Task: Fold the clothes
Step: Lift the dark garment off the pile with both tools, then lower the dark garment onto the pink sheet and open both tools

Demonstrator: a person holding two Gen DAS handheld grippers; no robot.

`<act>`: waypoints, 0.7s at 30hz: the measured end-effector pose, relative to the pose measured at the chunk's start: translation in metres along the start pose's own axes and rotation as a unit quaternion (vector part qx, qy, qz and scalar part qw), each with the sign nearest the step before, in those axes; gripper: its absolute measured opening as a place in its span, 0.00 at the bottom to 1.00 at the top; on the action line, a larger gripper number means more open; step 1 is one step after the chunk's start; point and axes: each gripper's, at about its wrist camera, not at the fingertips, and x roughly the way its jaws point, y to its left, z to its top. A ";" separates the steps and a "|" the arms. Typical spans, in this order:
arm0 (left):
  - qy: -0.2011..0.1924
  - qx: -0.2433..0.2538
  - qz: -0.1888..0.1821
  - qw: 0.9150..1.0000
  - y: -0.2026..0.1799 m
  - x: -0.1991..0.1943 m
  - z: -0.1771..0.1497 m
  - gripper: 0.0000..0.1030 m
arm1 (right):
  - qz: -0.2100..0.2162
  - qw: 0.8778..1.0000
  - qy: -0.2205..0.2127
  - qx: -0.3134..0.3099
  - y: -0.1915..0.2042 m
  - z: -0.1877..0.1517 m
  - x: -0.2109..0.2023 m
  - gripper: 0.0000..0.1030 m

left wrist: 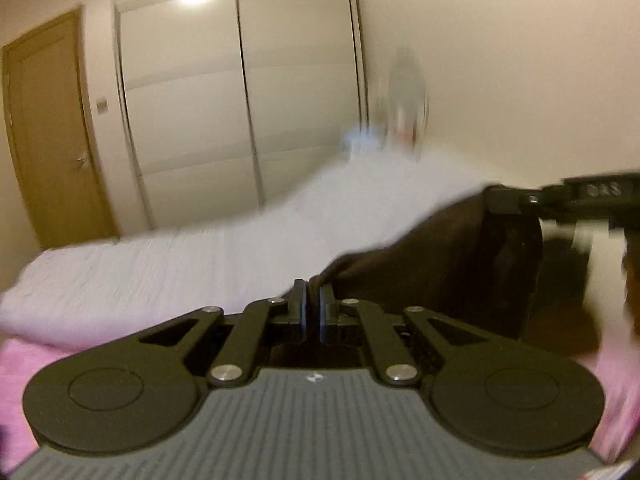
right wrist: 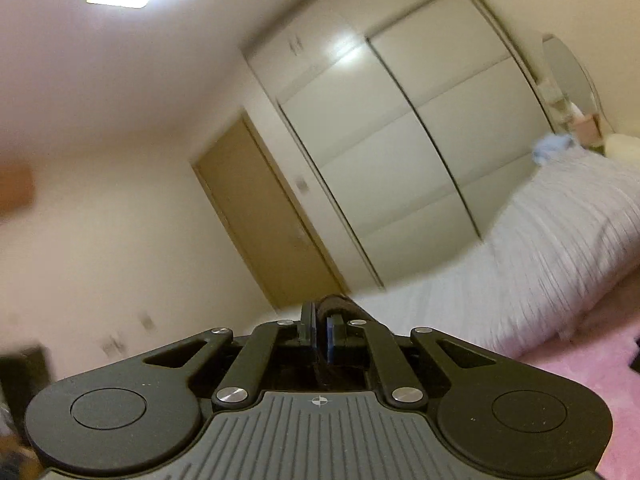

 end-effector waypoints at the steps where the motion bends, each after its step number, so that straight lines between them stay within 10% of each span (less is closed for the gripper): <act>1: 0.063 -0.006 0.008 0.998 0.010 0.010 -0.020 0.04 | -0.018 0.997 0.075 -0.010 0.010 -0.011 0.024 0.04; 3: 0.171 -0.024 0.021 0.985 0.024 0.024 -0.064 0.01 | -0.053 0.976 0.213 0.005 0.021 -0.047 0.061 0.05; 8: 0.283 -0.053 0.072 0.955 0.041 0.004 -0.153 0.00 | -0.061 0.961 0.268 -0.013 0.049 -0.097 0.054 0.05; 21: 0.270 -0.100 0.102 0.952 0.007 -0.087 -0.208 0.06 | -0.074 0.912 0.399 -0.050 0.112 -0.220 0.025 0.13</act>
